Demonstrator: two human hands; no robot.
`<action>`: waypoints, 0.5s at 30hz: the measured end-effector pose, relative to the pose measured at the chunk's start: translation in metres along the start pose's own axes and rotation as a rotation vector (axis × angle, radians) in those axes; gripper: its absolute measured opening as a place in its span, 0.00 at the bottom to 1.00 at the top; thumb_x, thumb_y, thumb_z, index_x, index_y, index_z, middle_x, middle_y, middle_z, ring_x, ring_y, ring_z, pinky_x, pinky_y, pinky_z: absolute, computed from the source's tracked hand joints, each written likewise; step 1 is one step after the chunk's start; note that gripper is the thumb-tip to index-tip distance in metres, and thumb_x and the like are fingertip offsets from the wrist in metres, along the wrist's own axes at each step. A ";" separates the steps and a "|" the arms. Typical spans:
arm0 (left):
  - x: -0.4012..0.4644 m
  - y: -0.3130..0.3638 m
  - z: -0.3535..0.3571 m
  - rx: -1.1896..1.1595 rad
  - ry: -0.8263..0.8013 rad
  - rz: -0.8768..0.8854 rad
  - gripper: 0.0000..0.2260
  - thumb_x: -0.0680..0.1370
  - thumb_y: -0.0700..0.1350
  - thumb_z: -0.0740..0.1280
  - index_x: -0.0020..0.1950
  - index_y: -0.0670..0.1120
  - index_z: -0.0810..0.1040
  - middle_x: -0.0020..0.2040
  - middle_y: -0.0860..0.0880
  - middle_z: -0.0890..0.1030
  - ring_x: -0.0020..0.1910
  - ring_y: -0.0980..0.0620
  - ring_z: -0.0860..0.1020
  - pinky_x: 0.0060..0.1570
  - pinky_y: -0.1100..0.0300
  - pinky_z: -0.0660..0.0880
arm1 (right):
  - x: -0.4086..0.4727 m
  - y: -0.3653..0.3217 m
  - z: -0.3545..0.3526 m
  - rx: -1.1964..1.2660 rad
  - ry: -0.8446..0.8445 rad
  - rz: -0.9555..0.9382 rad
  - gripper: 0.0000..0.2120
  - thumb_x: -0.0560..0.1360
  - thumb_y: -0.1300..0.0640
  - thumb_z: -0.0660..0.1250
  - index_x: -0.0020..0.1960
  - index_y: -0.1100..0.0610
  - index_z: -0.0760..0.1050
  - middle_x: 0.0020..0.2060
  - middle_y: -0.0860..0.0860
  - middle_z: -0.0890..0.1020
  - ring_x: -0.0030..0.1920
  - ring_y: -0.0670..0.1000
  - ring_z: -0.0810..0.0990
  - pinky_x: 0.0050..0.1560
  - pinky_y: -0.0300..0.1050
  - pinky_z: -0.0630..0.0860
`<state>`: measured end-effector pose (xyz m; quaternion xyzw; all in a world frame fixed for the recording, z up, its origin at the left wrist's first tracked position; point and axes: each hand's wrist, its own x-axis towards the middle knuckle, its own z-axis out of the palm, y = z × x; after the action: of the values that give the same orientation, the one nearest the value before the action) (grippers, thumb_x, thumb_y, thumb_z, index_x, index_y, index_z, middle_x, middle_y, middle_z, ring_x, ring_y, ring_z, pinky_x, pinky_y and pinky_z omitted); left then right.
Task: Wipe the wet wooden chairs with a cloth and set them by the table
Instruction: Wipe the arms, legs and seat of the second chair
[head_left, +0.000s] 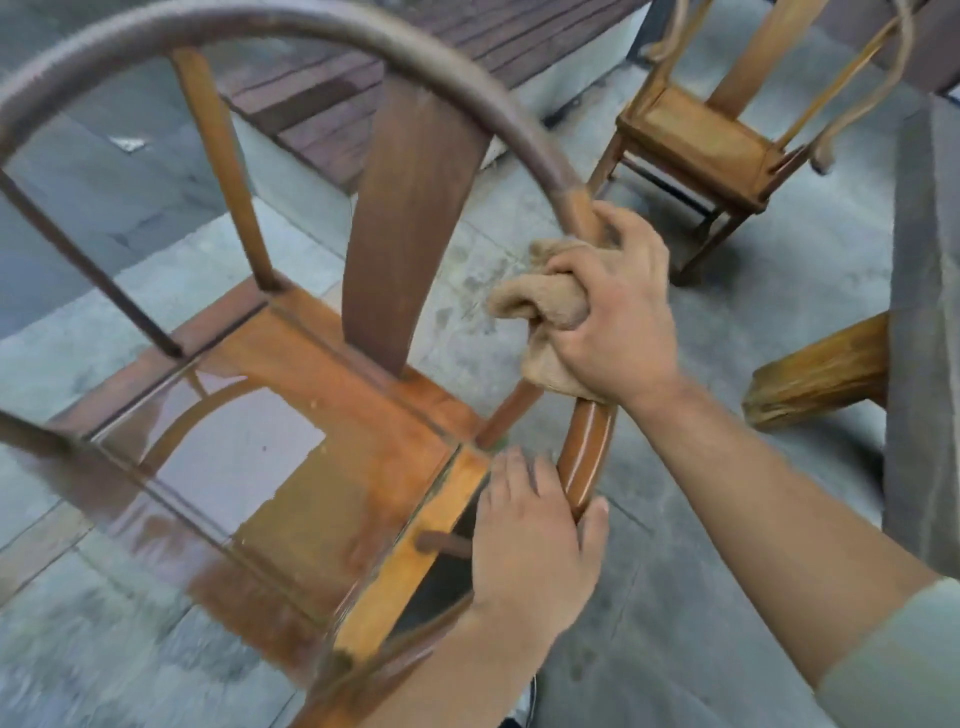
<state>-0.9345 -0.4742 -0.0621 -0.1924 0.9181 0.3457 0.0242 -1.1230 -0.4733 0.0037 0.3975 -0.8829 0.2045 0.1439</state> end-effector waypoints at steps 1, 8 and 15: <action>0.014 0.013 0.000 -0.070 0.011 -0.036 0.25 0.79 0.62 0.51 0.65 0.46 0.69 0.61 0.45 0.74 0.65 0.43 0.73 0.63 0.48 0.72 | 0.023 0.010 0.001 0.030 -0.001 -0.013 0.17 0.67 0.50 0.75 0.55 0.44 0.78 0.73 0.55 0.67 0.73 0.62 0.65 0.70 0.54 0.68; 0.144 0.095 -0.039 -0.494 0.147 -0.504 0.15 0.72 0.53 0.68 0.56 0.52 0.70 0.48 0.52 0.77 0.52 0.47 0.79 0.51 0.53 0.77 | 0.166 0.053 0.010 0.213 -0.265 -0.283 0.16 0.68 0.49 0.69 0.55 0.41 0.74 0.68 0.47 0.69 0.63 0.58 0.73 0.55 0.63 0.78; 0.237 0.126 -0.050 -0.068 0.208 -0.526 0.28 0.66 0.64 0.67 0.57 0.49 0.67 0.54 0.48 0.68 0.57 0.45 0.68 0.55 0.45 0.70 | 0.252 0.110 0.035 0.277 -0.365 -0.305 0.23 0.65 0.44 0.70 0.59 0.38 0.72 0.64 0.47 0.70 0.54 0.59 0.79 0.51 0.56 0.80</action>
<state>-1.1960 -0.4997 0.0126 -0.4591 0.8221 0.3365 0.0122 -1.3716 -0.5862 0.0513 0.5720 -0.7878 0.2244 -0.0441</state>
